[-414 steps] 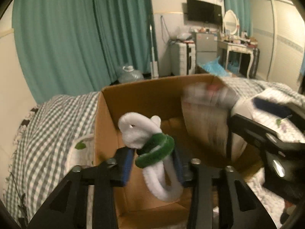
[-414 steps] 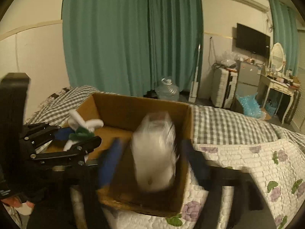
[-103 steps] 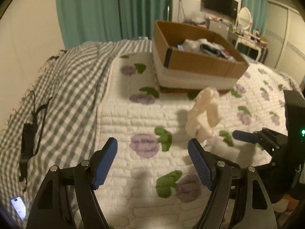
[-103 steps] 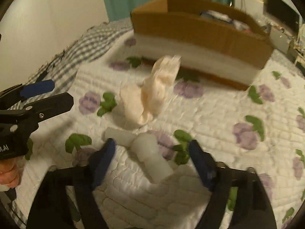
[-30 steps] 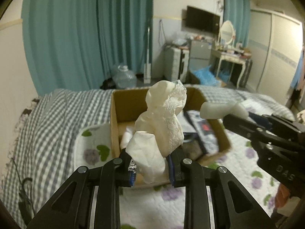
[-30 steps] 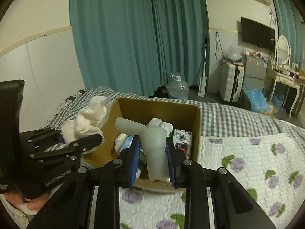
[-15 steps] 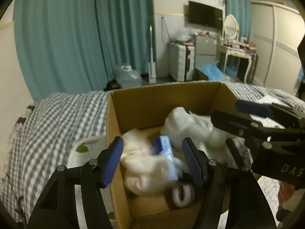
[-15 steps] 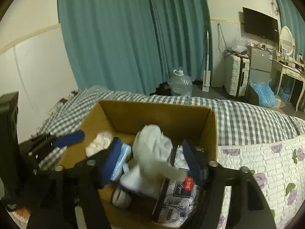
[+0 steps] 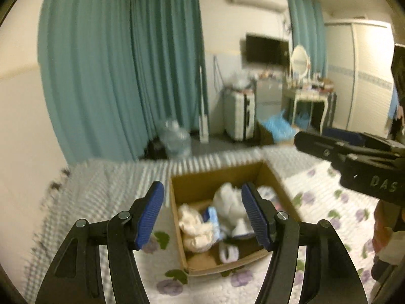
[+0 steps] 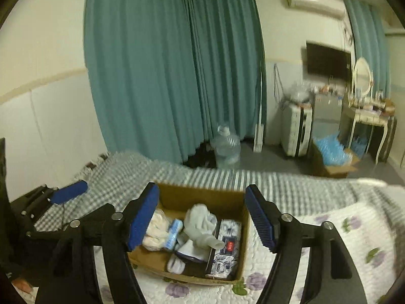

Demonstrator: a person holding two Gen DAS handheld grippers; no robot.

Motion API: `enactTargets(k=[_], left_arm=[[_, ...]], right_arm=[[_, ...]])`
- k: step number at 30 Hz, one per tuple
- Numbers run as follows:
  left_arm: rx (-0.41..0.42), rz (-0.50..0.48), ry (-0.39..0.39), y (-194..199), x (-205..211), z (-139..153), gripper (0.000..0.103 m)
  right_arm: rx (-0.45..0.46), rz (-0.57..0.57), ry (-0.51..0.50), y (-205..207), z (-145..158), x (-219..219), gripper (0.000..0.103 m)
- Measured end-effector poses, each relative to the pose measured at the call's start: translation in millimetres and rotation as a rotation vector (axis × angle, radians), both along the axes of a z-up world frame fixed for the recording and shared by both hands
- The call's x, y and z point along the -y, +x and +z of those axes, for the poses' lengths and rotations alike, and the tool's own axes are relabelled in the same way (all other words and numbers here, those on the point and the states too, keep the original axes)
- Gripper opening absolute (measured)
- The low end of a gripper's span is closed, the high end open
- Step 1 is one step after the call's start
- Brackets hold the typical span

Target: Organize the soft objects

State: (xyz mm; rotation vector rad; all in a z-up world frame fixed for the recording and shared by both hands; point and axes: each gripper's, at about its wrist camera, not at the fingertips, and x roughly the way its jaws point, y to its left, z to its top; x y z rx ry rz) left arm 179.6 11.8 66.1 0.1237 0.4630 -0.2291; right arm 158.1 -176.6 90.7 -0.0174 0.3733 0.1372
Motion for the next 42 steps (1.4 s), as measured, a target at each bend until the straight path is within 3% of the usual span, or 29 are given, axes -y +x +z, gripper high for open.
enactTargets(k=[2,4,9,14,18,23,29,34,42], left_arm=[[0.065,0.000,0.004,-23.4,-0.9,24.3,0.066],[0.143,0.004,-0.005,-55.8,-3.3,50.1,0.077],[0.305,0.023,-0.032,-125.4,-11.5,93.0,0.080],[0.365,0.069,-0.070,-163.3,-23.1,105.4,0.080],[0.360,0.122,-0.085,-169.4,-27.8,84.6,0.080],[0.327,0.193,-0.082,-157.9,-26.8,28.7,0.080],[0.243,0.217,-0.052,-125.2,-20.1,-25.9,0.080],[0.188,0.220,-0.032,-117.5,-14.7,-43.4,0.080],[0.170,0.213,-0.021,-125.5,-10.2,-48.5,0.080]], right_arm=[[0.054,-0.020,-0.028,-31.9,23.8,-4.8,0.086],[0.097,-0.019,-0.062,-64.9,42.5,-10.4,0.097],[0.189,0.019,-0.115,-139.1,70.1,-18.0,0.102],[0.267,-0.002,-0.074,-185.2,71.4,-4.5,0.103],[0.301,-0.029,-0.024,-198.7,46.1,15.7,0.103],[0.290,-0.057,-0.038,-175.9,-6.5,23.1,0.103],[0.147,-0.043,-0.013,-121.1,-67.2,29.5,0.103],[0.116,-0.049,-0.018,-109.5,-82.7,31.5,0.103],[0.106,-0.060,-0.022,-107.7,-85.6,31.6,0.103]])
